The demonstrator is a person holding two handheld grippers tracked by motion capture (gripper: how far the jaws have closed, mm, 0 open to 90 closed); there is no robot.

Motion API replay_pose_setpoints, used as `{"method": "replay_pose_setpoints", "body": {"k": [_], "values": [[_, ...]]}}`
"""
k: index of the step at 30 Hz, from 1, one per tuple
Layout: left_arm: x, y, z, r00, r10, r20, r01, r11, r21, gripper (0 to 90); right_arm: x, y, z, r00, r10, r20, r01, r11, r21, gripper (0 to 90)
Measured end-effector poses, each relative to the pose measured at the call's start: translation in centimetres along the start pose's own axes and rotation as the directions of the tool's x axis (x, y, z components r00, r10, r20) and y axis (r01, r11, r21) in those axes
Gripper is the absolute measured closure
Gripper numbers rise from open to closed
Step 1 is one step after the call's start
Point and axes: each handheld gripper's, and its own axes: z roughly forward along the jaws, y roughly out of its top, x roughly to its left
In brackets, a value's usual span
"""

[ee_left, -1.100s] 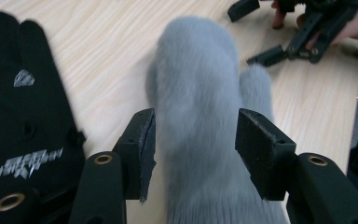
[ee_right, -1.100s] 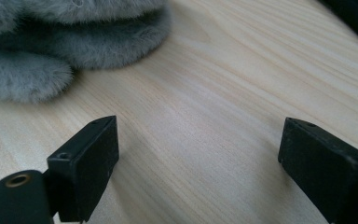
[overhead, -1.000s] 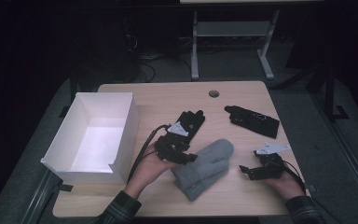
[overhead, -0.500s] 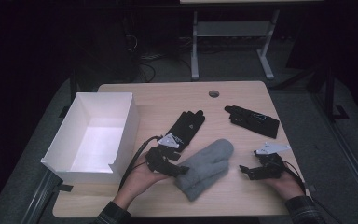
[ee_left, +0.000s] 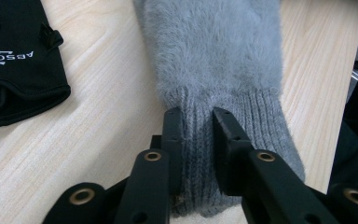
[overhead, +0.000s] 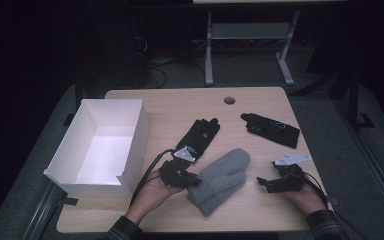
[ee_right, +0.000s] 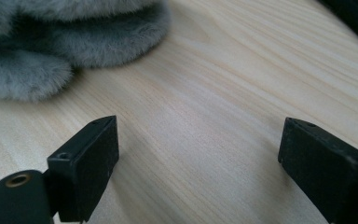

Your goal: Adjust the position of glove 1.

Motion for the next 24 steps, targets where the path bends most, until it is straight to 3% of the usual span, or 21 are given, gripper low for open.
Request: {"method": "replay_pose_setpoints", "body": {"k": [9,14,19,24], "values": [[-1.0,0.7,-1.2,0.9951,-0.087,0.046,0.090,0.9946,-0.053,78.0,0.0,0.0,0.0,1.0000,0.000,0.000,0.000,1.000,0.000,11.9],[-1.9,0.7,-1.1,0.9920,-0.119,0.044,0.121,0.9912,-0.055,77.8,0.0,0.0,0.0,1.0000,0.000,0.000,0.000,1.000,0.000,12.0],[-2.1,0.0,-0.1,0.9919,-0.120,0.041,0.122,0.9918,-0.037,74.5,0.0,0.0,0.0,1.0000,0.000,0.000,0.000,1.000,0.000,11.9],[-2.0,0.0,-0.1,0.9974,-0.066,0.028,0.068,0.9963,-0.053,57.4,0.0,0.0,0.0,1.0000,0.000,0.000,0.000,1.000,0.000,12.0]]}}
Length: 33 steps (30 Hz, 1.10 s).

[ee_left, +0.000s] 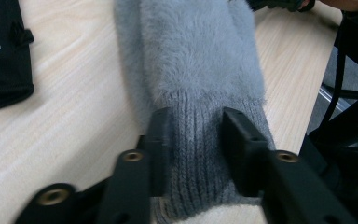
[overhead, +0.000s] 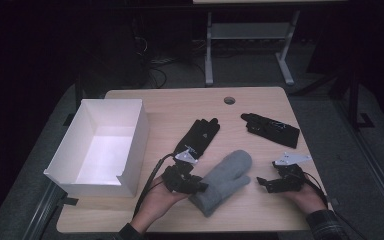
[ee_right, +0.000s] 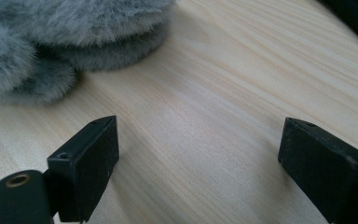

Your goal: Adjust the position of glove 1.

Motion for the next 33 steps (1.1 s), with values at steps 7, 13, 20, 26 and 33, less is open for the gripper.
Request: {"method": "replay_pose_setpoints", "body": {"k": [7,13,20,26,33], "values": [[0.5,0.5,-1.0,0.9975,0.070,-0.008,-0.070,0.9955,-0.063,54.2,0.3,0.5,-0.5,0.9997,-0.008,-0.021,0.008,0.999,0.031,34.2],[1.8,0.5,-2.1,0.9952,0.085,-0.048,-0.088,0.9938,-0.068,81.9,1.5,1.6,-1.2,0.9968,-0.025,-0.076,0.025,1.000,0.009,74.2],[3.2,-1.0,-0.6,0.9934,0.082,-0.081,-0.080,0.9966,0.021,89.5,2.6,3.2,0.3,0.9871,-0.022,-0.159,0.027,0.999,0.033,90.0],[3.4,-1.9,0.0,0.9958,0.065,-0.065,-0.062,0.9970,0.045,89.4,3.7,4.7,1.8,0.9867,-0.056,-0.153,0.065,0.997,0.051,90.0],[3.0,-2.1,0.4,0.9967,0.060,-0.054,-0.058,0.9971,0.050,89.5,3.9,6.1,3.5,0.9857,-0.060,-0.158,0.069,0.996,0.053,90.0]]}}
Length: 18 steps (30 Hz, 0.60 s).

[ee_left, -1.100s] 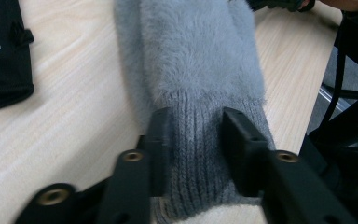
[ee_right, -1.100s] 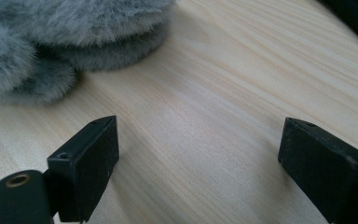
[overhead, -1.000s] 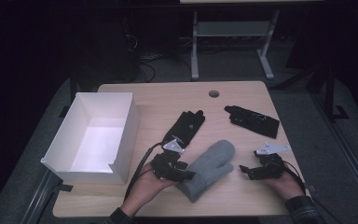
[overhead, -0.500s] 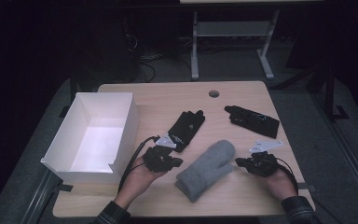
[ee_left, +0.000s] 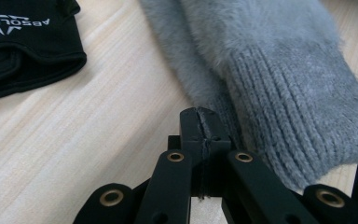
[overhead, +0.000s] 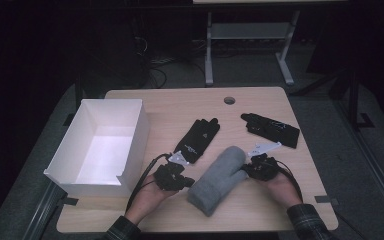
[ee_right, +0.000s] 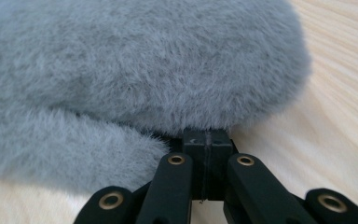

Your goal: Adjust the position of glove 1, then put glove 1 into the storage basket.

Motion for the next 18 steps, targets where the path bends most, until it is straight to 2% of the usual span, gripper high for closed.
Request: {"method": "replay_pose_setpoints", "body": {"k": [4,7,10,11,15,17,18], "values": [[-0.1,-0.1,0.0,0.9999,0.011,0.001,-0.011,0.9998,0.018,89.5,-0.1,0.9,0.9,1.0000,-0.005,-0.007,0.005,1.000,0.002,90.0],[-0.2,-0.2,0.2,1.0000,-0.003,0.004,0.003,1.0000,0.009,89.4,-0.2,1.7,1.8,0.9998,-0.015,-0.016,0.015,1.000,0.004,90.0],[-0.2,-0.2,0.1,0.9998,0.018,0.011,-0.018,0.9996,0.024,89.4,-0.1,2.4,2.6,0.9994,-0.025,-0.021,0.026,1.000,0.002,90.0],[-0.4,-0.2,0.2,0.9999,0.003,0.016,-0.004,0.9999,0.017,89.4,-0.1,2.6,2.8,0.9993,-0.030,-0.024,0.030,1.000,0.000,90.0],[-0.3,-0.3,0.1,0.9998,0.020,0.004,-0.020,0.9992,0.035,88.2,-0.1,2.7,2.9,0.9992,-0.035,-0.019,0.035,0.999,0.003,90.0],[0.3,-0.2,-0.5,0.9998,-0.005,-0.021,0.006,0.9998,0.019,84.4,-0.3,2.5,2.6,0.9994,-0.033,-0.012,0.033,0.999,-0.009,84.4],[0.7,-0.1,-0.8,0.9994,-0.017,-0.029,0.017,0.9998,0.008,81.5,-0.4,2.4,2.4,0.9995,-0.031,-0.006,0.031,0.999,-0.017,78.8]]}}
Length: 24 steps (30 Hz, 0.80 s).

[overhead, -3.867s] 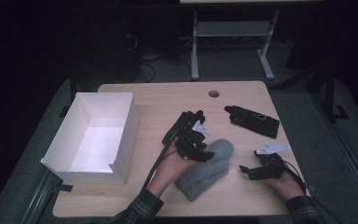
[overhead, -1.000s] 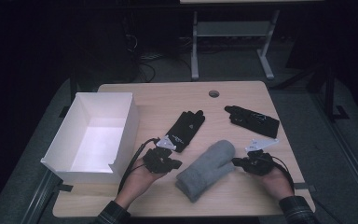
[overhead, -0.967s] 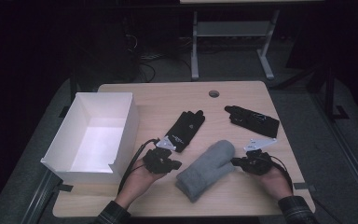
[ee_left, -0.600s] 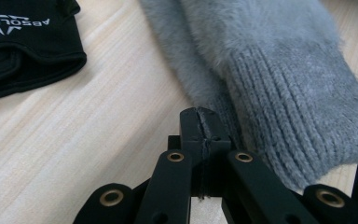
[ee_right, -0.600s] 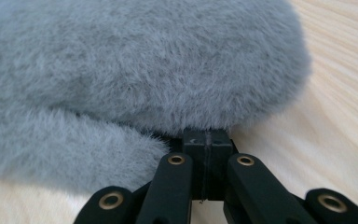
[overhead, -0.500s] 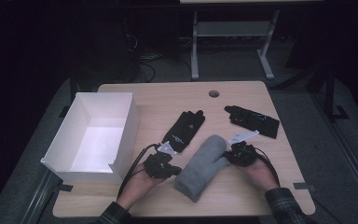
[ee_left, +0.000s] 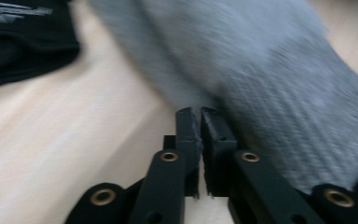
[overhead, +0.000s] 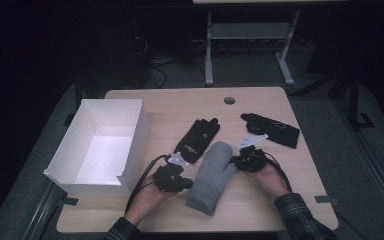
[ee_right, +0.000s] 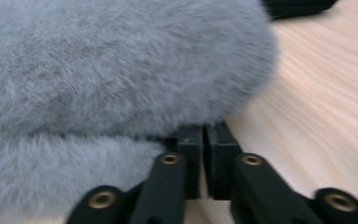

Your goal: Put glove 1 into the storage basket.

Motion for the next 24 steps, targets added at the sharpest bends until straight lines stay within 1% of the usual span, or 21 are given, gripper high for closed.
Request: {"method": "replay_pose_setpoints", "body": {"k": [1,2,3,4,5,6,8,9,11,12,14,15,16,17,19,22,23,24], "values": [[0.2,0.2,-0.3,0.9999,-0.012,0.000,0.012,0.9997,-0.022,78.1,-0.1,-0.2,-0.3,0.9999,0.002,0.017,-0.002,1.000,-0.001,72.4],[0.5,0.4,-0.6,0.9997,-0.022,0.008,0.023,0.9986,-0.048,69.6,-0.6,-0.7,-0.9,0.9992,0.015,0.037,-0.014,1.000,-0.013,59.9],[0.5,0.6,-0.8,0.9996,-0.027,0.013,0.028,0.9975,-0.065,69.6,-0.6,-0.7,-0.9,0.9992,0.015,0.037,-0.014,1.000,-0.013,59.9],[0.5,0.9,-0.9,0.9994,-0.029,0.017,0.030,0.9957,-0.088,65.7,-0.7,-0.9,-1.2,0.9989,0.019,0.042,-0.019,1.000,-0.018,54.5],[0.6,1.2,-1.1,0.9998,-0.015,0.016,0.017,0.9953,-0.096,60.2,-1.0,-1.3,-1.6,0.9980,0.038,0.051,-0.037,0.999,-0.026,48.5],[0.7,1.4,-1.1,0.9998,-0.004,0.017,0.006,0.9944,-0.105,55.6,-1.2,-1.6,-1.9,0.9976,0.045,0.053,-0.044,0.999,-0.023,43.5],[0.7,1.9,-1.0,0.9995,0.000,0.031,0.004,0.9899,-0.142,48.6,-1.3,-2.2,-2.4,0.9966,0.051,0.064,-0.050,0.999,-0.018,36.8],[0.6,2.1,-0.9,0.9993,0.017,0.034,-0.011,0.9877,-0.156,45.6,-1.4,-2.6,-2.8,0.9966,0.054,0.063,-0.053,0.999,-0.012,32.6],[0.5,2.5,-0.7,0.9984,0.040,0.040,-0.031,0.9817,-0.188,36.5,-1.3,-3.2,-3.2,0.9970,0.049,0.060,-0.048,0.999,-0.012,29.2],[0.6,2.9,-0.6,0.9977,0.044,0.051,-0.033,0.9807,-0.193,34.6,-1.2,-3.6,-3.4,0.9973,0.045,0.057,-0.044,0.999,-0.012,27.1],[0.6,3.5,-0.4,0.9973,0.054,0.049,-0.042,0.9783,-0.203,26.2,-1.0,-4.2,-3.7,0.9971,0.043,0.062,-0.043,0.999,-0.007,24.3],[0.6,3.8,-0.3,0.9971,0.058,0.050,-0.047,0.9786,-0.200,21.7,-0.9,-4.8,-3.9,0.9974,0.041,0.058,-0.041,0.999,-0.011,22.5],[0.6,4.2,0.0,0.9967,0.066,0.047,-0.056,0.9796,-0.193,21.7,-0.9,-4.8,-3.9,0.9974,0.041,0.058,-0.041,0.999,-0.011,22.5],[0.6,4.5,0.3,0.9970,0.067,0.038,-0.059,0.9813,-0.183,17.9,-0.8,-5.0,-4.1,0.9975,0.041,0.057,-0.041,0.999,-0.013,21.2],[0.7,5.2,1.1,0.9974,0.066,0.029,-0.060,0.9843,-0.166,13.5,-0.7,-5.5,-4.2,0.9977,0.036,0.058,-0.035,0.999,-0.008,19.2],[0.5,5.7,2.2,0.9972,0.064,0.039,-0.057,0.9862,-0.156,12.6,-0.6,-5.7,-3.9,0.9972,0.034,0.066,-0.034,0.999,-0.005,18.0],[0.5,5.8,2.7,0.9967,0.071,0.040,-0.064,0.9874,-0.144,12.6,-0.6,-5.7,-3.8,0.9971,0.028,0.071,-0.027,1.000,-0.004,17.7],[0.4,5.9,3.2,0.9972,0.063,0.041,-0.056,0.9884,-0.141,12.5,-0.5,-5.7,-3.7,0.9967,0.028,0.076,-0.028,1.000,0.002,17.4]]}}
